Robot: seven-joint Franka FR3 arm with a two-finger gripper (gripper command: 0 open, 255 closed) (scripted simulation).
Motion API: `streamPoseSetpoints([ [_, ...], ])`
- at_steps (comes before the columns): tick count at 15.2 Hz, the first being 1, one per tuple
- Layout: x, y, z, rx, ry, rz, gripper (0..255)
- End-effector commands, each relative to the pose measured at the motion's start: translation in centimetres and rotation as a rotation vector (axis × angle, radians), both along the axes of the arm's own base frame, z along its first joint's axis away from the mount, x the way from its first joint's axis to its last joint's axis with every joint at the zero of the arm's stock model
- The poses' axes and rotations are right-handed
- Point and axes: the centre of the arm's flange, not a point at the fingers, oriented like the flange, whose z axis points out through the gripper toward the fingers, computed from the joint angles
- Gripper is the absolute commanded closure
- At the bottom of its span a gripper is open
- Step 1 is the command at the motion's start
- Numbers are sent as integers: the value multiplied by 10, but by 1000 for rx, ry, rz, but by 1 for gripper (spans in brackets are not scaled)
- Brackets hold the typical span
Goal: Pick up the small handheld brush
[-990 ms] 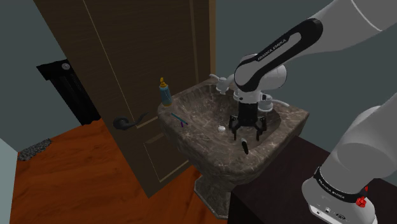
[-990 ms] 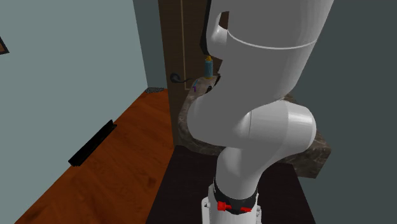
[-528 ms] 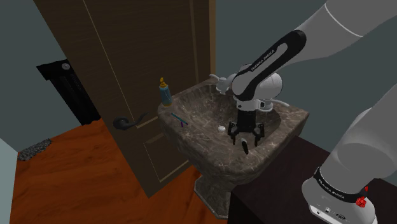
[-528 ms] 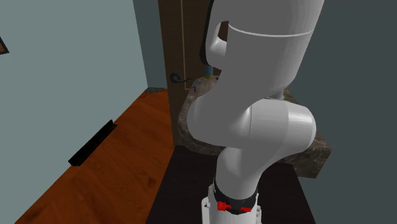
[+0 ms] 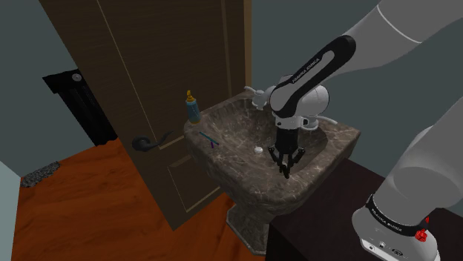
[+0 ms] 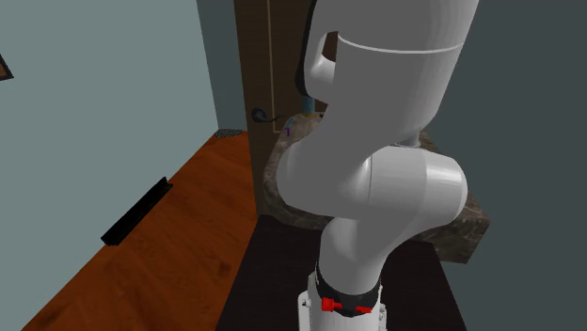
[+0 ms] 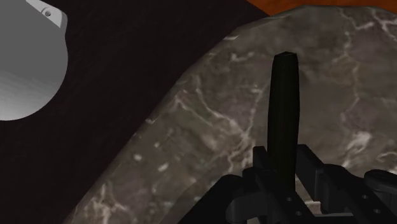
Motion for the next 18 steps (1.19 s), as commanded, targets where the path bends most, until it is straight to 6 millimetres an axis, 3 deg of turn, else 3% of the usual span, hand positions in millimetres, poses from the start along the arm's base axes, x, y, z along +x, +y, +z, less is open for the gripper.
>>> streamPoseSetpoints([
  [1, -2, 1, -3, 0, 8, 3, 255],
  [3, -3, 1, -2, 0, 8, 3, 255],
  [18, -3, 1, 77, 0, 8, 3, 255],
])
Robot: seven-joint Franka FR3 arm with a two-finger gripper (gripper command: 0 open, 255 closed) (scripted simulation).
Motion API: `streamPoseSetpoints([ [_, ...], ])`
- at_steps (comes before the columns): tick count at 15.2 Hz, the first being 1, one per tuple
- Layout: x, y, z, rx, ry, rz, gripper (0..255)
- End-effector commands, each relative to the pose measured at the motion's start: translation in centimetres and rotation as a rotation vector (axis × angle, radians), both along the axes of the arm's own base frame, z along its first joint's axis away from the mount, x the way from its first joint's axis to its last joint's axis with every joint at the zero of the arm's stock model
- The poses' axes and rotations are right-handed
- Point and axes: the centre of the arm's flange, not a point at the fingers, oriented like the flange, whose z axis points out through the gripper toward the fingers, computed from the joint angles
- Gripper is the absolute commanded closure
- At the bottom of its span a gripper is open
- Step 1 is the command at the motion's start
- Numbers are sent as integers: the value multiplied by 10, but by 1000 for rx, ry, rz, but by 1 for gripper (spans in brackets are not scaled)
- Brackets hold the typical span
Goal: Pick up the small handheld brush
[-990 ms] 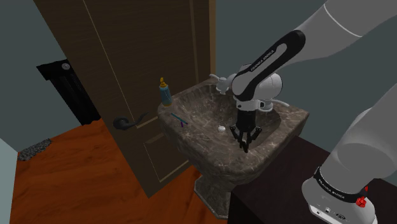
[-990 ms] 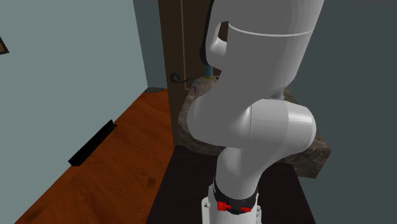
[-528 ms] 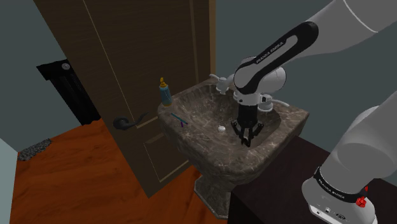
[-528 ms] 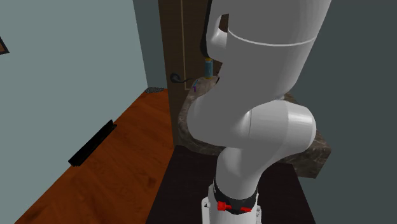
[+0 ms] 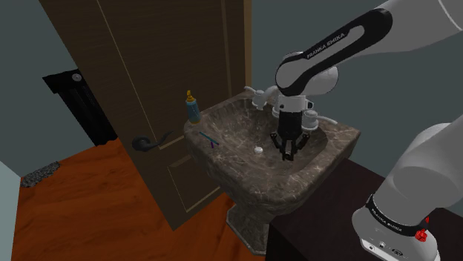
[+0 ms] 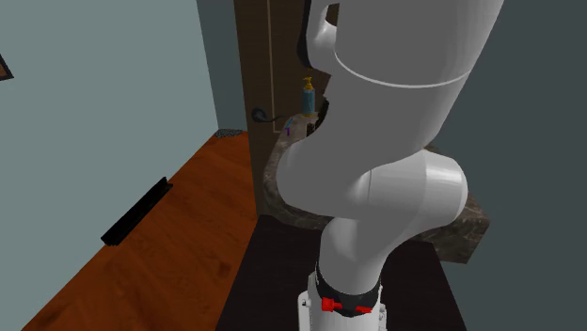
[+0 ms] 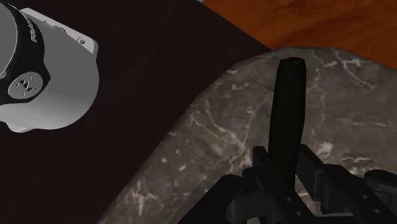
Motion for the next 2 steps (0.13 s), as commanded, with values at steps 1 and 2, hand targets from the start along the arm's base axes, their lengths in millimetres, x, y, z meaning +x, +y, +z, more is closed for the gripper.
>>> streamPoseSetpoints([
  [1, 0, 1, 6, 0, 0, 0, 255],
  [2, 0, 1, 6, 0, 0, 0, 255],
])
